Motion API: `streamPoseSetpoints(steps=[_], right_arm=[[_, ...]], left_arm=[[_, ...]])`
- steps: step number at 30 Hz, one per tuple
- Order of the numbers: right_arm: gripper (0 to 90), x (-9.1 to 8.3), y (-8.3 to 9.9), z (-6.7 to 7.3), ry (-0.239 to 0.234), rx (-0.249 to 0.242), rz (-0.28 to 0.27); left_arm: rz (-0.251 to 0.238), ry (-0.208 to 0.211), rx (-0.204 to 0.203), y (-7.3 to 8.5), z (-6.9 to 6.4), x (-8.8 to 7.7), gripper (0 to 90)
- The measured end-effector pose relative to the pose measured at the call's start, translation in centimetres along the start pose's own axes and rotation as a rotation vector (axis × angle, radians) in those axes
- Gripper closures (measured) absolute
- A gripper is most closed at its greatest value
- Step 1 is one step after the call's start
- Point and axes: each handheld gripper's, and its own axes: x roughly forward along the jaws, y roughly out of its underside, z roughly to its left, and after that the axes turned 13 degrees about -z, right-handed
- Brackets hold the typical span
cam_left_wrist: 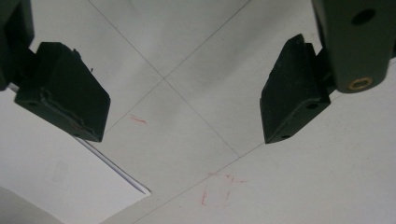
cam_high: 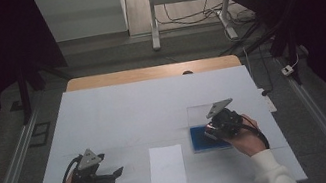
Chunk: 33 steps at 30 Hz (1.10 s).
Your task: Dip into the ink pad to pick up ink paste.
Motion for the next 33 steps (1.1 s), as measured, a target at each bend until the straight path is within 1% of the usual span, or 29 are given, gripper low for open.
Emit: streamPoseSetpoints(steps=[9, 13, 15, 21, 30, 33], right_arm=[[70.6, 0.13, -0.24, -0.06, -0.001, 0.002, 0.029], [70.6, 0.35, -0.53, 0.08, 0.005, -0.004, 0.064], [70.7, 0.55, -0.46, 0.12, 0.007, 0.0, 0.071], [70.8, 0.67, -0.38, 0.05, 0.002, 0.003, 0.075], [70.8, 0.71, 0.09, -0.48, -0.028, 0.035, 0.048], [70.8, 0.71, 0.18, -0.61, -0.035, 0.033, 0.044]], left_arm=[[0.004, 0.001, 0.002, 0.0, -0.05, 0.03, 16.7], [0.005, -0.001, 0.001, 0.01, -0.05, 0.05, 16.8], [0.007, -0.001, 0.002, 0.02, -0.06, 0.07, 16.8], [0.012, 0.0, 0.005, 0.03, -0.13, 0.12, 16.8], [0.017, 0.003, 0.003, 0.12, -0.09, 0.21, 16.8], [0.017, 0.001, 0.001, 0.12, -0.05, 0.2, 16.8]])
